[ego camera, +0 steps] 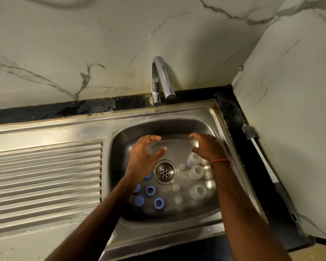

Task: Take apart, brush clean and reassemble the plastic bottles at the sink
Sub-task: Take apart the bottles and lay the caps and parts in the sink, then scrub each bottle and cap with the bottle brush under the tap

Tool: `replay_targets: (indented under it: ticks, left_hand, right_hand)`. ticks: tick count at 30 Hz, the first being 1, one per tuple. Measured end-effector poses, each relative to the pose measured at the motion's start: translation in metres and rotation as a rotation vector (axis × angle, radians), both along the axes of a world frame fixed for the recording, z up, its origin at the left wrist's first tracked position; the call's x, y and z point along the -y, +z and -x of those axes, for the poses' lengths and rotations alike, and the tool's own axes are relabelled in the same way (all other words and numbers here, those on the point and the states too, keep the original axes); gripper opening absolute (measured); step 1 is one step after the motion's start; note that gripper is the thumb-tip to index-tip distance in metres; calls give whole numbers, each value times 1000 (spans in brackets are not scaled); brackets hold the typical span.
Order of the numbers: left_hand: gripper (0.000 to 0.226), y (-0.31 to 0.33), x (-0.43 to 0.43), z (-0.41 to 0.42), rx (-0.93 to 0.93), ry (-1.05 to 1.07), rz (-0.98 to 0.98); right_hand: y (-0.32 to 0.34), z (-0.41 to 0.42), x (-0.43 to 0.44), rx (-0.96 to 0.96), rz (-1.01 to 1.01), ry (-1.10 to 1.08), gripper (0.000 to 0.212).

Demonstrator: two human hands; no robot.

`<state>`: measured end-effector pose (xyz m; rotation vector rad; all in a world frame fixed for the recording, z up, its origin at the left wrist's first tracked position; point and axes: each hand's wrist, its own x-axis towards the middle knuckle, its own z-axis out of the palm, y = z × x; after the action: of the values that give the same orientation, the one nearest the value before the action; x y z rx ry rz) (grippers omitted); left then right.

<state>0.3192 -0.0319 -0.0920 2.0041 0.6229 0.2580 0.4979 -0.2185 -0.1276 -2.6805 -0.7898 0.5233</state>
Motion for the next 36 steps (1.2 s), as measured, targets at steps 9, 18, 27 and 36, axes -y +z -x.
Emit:
replay_targets:
  ticks: [9,18,27,36]
  left_hand:
    - [35,23,8,13,83,-23,-26]
    - [40,45,11,32,129,-88,-74]
    - [39,50,37,22,142,-171,3]
    - [37,55,81,-7,167,-264,60]
  right_hand:
    - [39,20,-7,80,-163,39,51]
    - [70,68,10,128,-156,20,50]
    - [95,89,50,269,-183,-130,46]
    - [107,85,103,338,-96,-359,43]
